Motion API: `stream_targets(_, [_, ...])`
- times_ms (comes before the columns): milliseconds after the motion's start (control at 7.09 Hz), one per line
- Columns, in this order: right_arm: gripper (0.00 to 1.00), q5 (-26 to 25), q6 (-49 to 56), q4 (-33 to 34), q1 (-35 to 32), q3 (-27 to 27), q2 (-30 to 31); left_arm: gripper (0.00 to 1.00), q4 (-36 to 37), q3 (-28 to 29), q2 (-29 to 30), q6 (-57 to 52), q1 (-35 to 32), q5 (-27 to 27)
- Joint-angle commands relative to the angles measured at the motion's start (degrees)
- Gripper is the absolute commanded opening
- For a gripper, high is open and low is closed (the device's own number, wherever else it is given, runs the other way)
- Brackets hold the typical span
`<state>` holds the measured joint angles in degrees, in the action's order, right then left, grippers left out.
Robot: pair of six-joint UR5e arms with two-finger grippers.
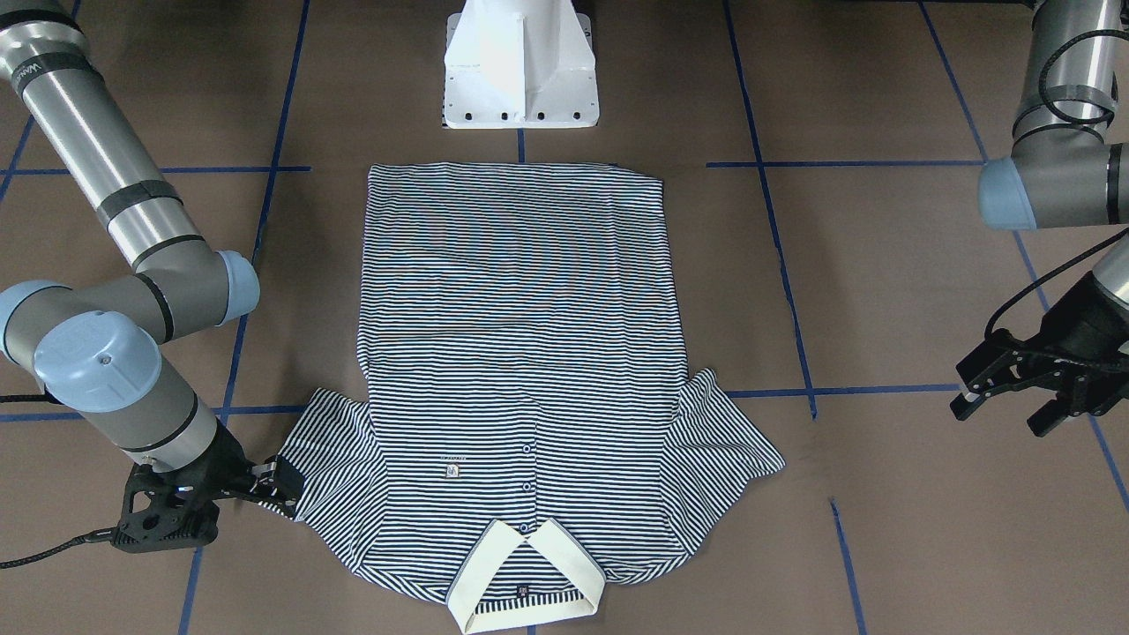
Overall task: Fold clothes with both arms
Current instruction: 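Move the right gripper toward the sleeve nearest it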
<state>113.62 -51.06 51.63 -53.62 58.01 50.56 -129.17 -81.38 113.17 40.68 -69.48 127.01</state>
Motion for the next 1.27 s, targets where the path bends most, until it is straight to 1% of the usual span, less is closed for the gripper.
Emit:
stream_targets(0, [0.99,3.86,1.74,0.4,-0.6,0.0,0.5,1.0,-0.03,-0.27,0.81,0.27,-0.04,0.08])
stream_targets(141, [0.99,5.02,2.53,2.67,-0.69,0.09,0.59,1.0,-0.03,-0.36,0.82,0.36,-0.13,0.17])
stream_targets(282, [1.0,5.3,4.54,6.52,-0.78,0.52,0.5,1.0,-0.03,-0.62,0.91,0.36,-0.13,0.43])
stream_targets(705, [0.99,4.86,5.44,9.01,-0.34,0.79,0.33,1.0,-0.55,-0.89,0.82,0.19,-0.21,0.61])
stream_targets(987, [0.99,4.77,5.27,9.02,0.27,0.09,-0.02,1.0,-0.55,-0.98,0.82,0.19,-0.22,0.61])
stream_targets(1128, [0.92,4.77,5.27,9.02,0.45,0.0,-0.11,1.0,-0.64,-0.98,0.74,0.19,-0.22,0.61])
